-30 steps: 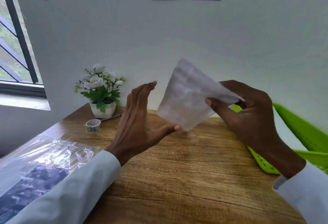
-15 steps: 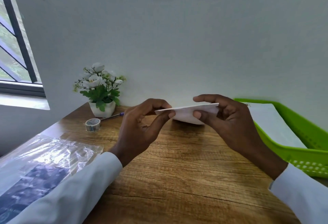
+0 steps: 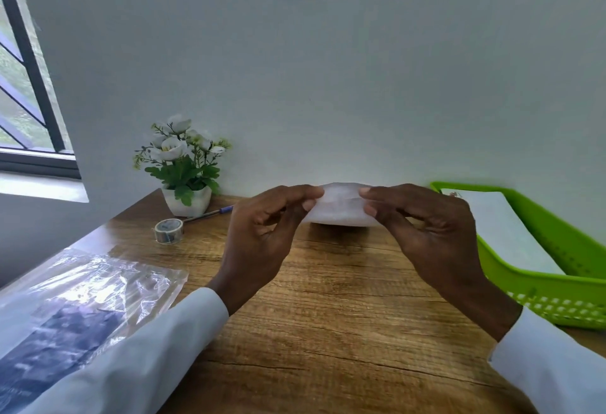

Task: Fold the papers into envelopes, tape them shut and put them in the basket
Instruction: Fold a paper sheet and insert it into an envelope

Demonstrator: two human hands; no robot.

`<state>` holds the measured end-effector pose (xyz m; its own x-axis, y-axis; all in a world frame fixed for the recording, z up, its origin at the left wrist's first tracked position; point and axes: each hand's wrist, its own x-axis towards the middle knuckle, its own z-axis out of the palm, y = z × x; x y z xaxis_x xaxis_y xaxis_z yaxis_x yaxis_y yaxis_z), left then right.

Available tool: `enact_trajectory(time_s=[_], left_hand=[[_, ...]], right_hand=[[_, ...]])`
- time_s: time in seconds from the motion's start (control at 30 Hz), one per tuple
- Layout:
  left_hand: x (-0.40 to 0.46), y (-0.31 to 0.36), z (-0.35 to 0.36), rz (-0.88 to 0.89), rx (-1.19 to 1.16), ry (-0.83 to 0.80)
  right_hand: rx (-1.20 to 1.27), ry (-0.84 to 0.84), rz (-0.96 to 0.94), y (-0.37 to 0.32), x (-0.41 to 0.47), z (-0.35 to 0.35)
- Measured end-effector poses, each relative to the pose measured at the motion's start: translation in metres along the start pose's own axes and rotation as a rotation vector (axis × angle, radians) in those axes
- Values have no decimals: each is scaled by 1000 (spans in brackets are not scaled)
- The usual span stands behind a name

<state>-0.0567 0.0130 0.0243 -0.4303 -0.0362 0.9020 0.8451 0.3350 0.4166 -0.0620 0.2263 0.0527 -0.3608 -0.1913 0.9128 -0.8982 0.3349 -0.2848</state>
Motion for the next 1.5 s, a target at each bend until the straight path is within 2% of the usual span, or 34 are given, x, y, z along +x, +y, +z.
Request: enact_trajectory(time_s=[0.1,0.23,0.47,0.63,0.73,0.87,0.97,1.1,1.4,1.5], left_hand=[[-1,0,-1,14,31,-23],[-1,2,0,1,58,-60],[2,3,-2,-19,79,-56],[4,3,-2,2,127,-40],[3,4,-1,9,171,-38],[-2,5,2,57,254,-69],[-6,8,5,126,293,-122],[-5,11,6,229,413,-132],[5,8,-2,132,326,-70],[9,8,-6,78,238,-41]], right_hand=[[-52,-59,-19,6,1,-3],[-73,-83,54,4,2,-5],[166,-50,336,-2,5,-6],[106,-28,328,-1,7,-8],[-13,-48,263,1,5,-7],[-325,-147,43,1,-4,1],[-402,-195,-109,1,-12,10],[-308,-197,-84,1,-14,12],[-140,-186,71,4,0,-1],[-34,-143,206,1,7,-6]])
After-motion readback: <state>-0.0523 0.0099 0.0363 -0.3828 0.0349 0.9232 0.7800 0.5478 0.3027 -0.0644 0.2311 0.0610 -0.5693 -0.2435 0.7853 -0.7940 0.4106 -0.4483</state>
